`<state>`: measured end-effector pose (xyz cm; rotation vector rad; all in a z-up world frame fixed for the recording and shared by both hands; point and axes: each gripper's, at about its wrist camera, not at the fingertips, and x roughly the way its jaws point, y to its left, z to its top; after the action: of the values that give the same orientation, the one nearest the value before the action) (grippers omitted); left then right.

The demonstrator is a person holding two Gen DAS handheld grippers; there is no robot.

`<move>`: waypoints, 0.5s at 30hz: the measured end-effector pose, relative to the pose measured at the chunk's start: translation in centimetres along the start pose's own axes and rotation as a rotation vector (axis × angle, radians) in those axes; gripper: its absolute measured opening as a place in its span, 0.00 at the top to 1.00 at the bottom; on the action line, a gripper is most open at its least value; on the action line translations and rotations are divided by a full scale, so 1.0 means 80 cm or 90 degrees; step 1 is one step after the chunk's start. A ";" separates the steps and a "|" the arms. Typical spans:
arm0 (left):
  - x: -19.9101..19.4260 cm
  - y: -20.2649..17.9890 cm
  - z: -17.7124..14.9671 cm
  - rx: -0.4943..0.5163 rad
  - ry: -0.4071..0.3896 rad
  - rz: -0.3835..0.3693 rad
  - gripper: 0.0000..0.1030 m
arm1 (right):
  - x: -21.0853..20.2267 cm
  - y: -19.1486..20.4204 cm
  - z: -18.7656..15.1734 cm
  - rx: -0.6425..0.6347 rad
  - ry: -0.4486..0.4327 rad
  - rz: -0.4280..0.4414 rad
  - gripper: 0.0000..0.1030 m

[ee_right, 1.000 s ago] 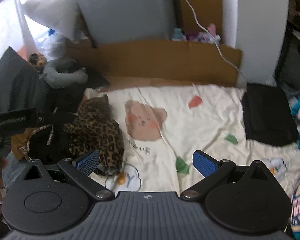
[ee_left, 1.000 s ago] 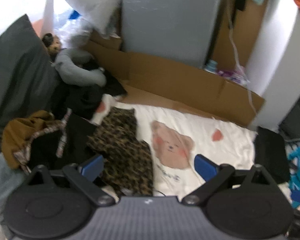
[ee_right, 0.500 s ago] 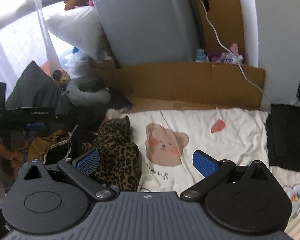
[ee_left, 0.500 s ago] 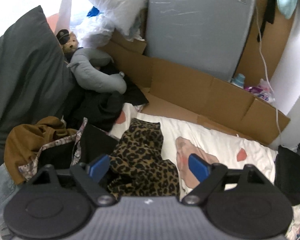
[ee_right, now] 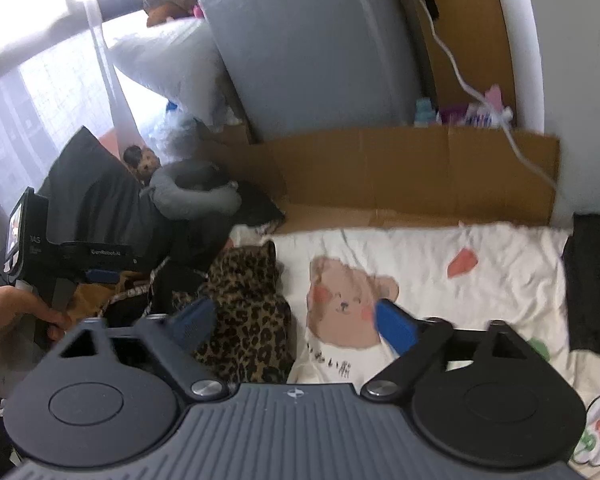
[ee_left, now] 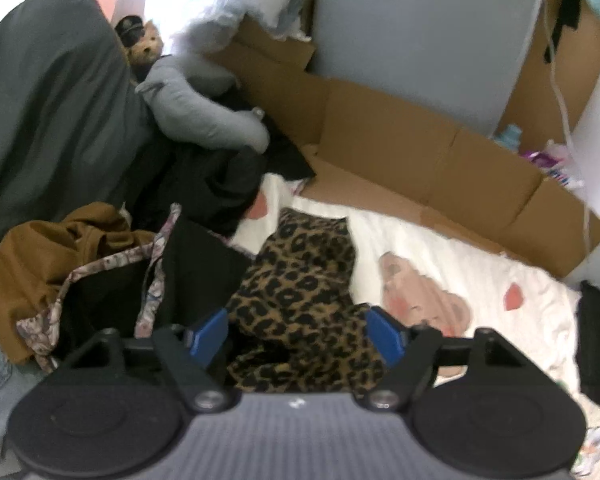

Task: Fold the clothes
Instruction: 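Move the left tool down onto the leopard-print garment and close its fingers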

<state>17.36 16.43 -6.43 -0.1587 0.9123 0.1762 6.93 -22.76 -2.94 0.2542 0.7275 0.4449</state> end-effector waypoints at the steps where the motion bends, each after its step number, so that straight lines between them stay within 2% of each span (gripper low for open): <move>1: 0.007 0.003 -0.002 0.000 0.004 0.004 0.27 | 0.007 -0.006 -0.004 0.008 0.009 0.003 0.25; 3: 0.022 0.009 -0.006 -0.001 0.015 0.010 0.32 | 0.020 -0.015 -0.013 0.014 0.025 0.006 0.34; 5: 0.035 0.014 -0.008 -0.001 0.023 0.013 0.36 | 0.031 -0.022 -0.023 0.015 0.043 0.007 0.48; 8: 0.051 0.019 -0.014 -0.013 0.007 0.022 0.38 | 0.043 -0.028 -0.032 0.006 0.069 0.008 0.49; 10: 0.062 0.024 -0.020 -0.029 0.018 0.016 0.39 | 0.046 -0.029 -0.036 0.000 0.078 0.004 0.49; 12: 0.070 0.030 -0.027 -0.042 0.029 0.010 0.39 | 0.046 -0.029 -0.037 -0.001 0.075 0.008 0.49; 15: 0.080 0.034 -0.034 -0.020 0.039 0.031 0.39 | 0.041 -0.028 -0.041 -0.004 0.064 0.026 0.48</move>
<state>18.54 19.03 -13.31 -0.1724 0.9757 0.2319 7.50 -22.94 -8.08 0.2425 0.8205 0.5011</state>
